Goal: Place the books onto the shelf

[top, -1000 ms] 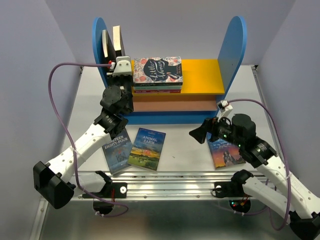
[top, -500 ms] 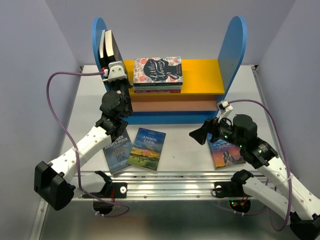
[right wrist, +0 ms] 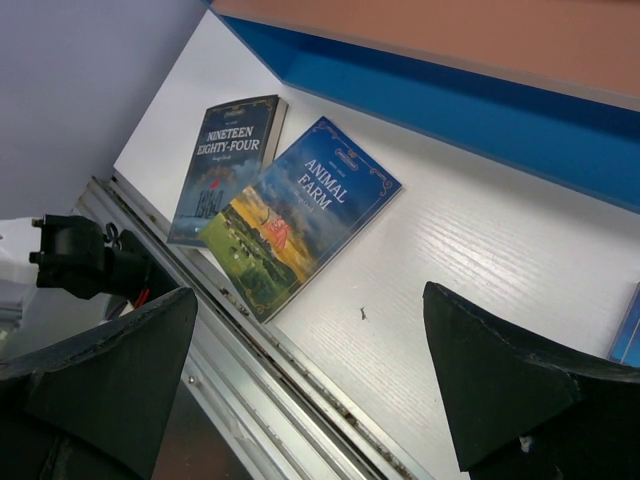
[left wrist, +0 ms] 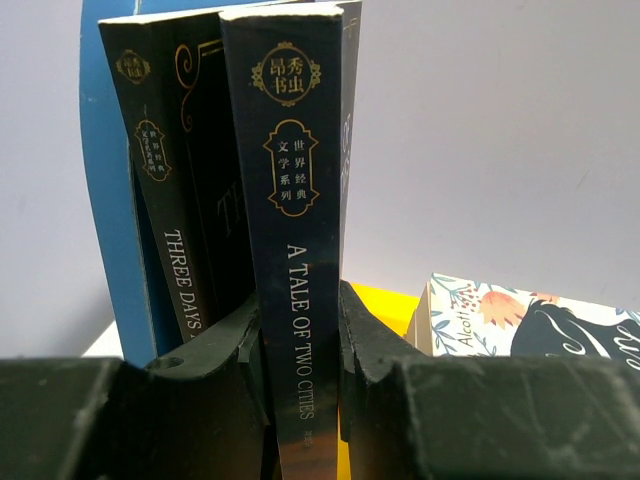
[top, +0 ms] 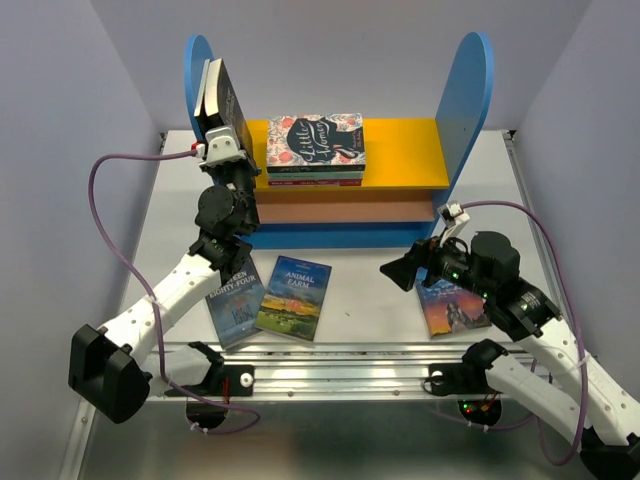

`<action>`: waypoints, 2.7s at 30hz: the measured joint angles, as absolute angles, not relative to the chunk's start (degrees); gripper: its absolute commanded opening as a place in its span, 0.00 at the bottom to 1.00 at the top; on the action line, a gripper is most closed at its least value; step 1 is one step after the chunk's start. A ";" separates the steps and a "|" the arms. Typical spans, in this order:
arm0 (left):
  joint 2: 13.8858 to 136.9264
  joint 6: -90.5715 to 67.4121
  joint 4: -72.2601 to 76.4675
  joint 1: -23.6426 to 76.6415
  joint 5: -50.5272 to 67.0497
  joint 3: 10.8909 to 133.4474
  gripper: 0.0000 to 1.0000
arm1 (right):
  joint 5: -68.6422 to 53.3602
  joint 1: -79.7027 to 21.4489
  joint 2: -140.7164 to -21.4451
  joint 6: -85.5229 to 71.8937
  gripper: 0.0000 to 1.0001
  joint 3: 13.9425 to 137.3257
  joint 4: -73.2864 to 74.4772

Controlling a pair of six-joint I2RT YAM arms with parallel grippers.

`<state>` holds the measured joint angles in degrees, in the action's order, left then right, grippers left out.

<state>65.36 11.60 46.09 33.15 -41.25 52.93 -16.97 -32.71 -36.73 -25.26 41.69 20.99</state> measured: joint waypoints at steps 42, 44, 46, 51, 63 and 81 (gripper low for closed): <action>64.58 7.27 49.91 31.79 -39.92 51.22 0.52 | -17.37 -32.71 -38.24 -25.26 1.00 41.52 20.99; 63.99 6.39 49.52 31.77 -39.66 51.03 0.52 | -17.41 -32.71 -38.24 -25.23 1.00 41.52 20.99; 63.26 5.34 48.97 31.79 -39.40 51.00 0.52 | -17.41 -32.71 -38.24 -25.26 1.00 41.50 20.99; 61.30 2.44 47.97 31.86 -39.09 50.94 0.52 | -17.80 -32.71 -38.30 -25.23 1.00 41.50 20.99; 55.31 -5.41 43.42 32.53 -37.06 49.08 0.73 | -18.68 -32.71 -39.40 -25.23 1.00 41.50 20.97; 36.40 -18.98 26.57 32.16 -39.13 47.40 0.99 | -20.36 -32.71 -40.18 -25.26 1.00 41.50 20.88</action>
